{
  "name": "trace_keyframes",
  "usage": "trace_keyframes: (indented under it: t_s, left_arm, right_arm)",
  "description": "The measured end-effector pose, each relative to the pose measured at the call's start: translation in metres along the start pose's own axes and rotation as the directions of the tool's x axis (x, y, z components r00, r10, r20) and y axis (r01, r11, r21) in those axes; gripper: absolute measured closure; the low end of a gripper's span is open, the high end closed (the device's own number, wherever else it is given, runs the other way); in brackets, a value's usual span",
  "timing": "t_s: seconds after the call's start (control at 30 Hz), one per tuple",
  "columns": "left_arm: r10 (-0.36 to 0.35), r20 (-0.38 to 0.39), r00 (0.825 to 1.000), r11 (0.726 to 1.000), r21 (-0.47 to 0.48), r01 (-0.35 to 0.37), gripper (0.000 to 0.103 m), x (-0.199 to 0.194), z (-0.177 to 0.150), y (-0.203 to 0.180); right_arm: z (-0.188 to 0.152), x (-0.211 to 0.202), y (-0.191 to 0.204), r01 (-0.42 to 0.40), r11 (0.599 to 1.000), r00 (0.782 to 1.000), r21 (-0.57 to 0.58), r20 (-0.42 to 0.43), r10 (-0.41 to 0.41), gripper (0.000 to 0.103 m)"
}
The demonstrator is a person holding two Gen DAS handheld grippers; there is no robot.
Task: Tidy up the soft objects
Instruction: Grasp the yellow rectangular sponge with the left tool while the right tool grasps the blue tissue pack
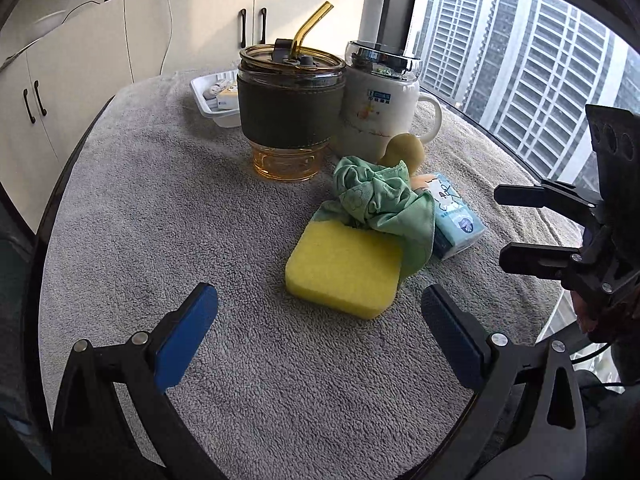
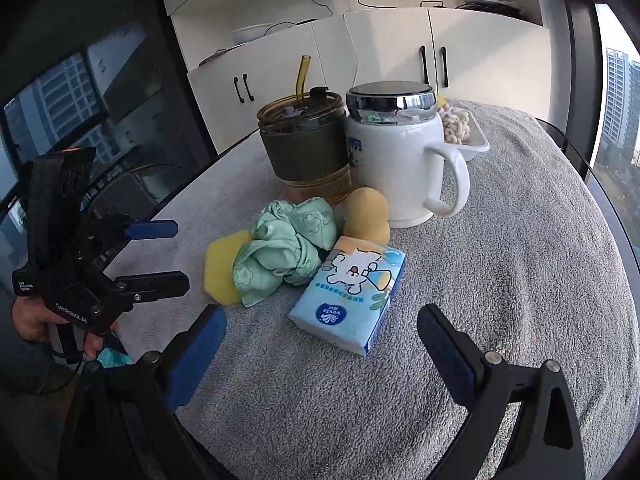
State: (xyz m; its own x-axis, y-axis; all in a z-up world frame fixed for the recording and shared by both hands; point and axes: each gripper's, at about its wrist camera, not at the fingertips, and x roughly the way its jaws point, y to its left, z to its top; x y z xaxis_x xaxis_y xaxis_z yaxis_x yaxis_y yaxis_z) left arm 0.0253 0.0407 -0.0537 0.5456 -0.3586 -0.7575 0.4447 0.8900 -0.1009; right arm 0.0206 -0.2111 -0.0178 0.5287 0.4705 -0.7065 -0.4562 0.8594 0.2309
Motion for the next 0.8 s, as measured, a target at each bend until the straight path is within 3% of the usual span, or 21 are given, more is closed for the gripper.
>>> trace_keyframes:
  t_s: [0.53, 0.73, 0.8]
  left_arm:
    - [0.001, -0.082, 0.997, 0.997, 0.074, 0.006, 0.000, 0.041, 0.020, 0.002]
    - [-0.009, -0.095, 0.995, 0.996, 0.090, 0.018, 0.001, 0.050, 0.020, 0.001]
    - [-0.015, -0.089, 0.996, 0.996, 0.089, 0.023, 0.005, 0.049, 0.021, 0.002]
  right_arm:
    - [0.003, 0.032, 0.002, 0.014, 1.000, 0.998, -0.013, -0.069, -0.015, 0.005]
    - [0.002, 0.044, 0.002, 0.012, 1.000, 0.995, -0.022, -0.097, -0.015, 0.010]
    - [0.002, 0.047, 0.004, 0.020, 0.999, 0.995, -0.037, -0.097, -0.024, 0.012]
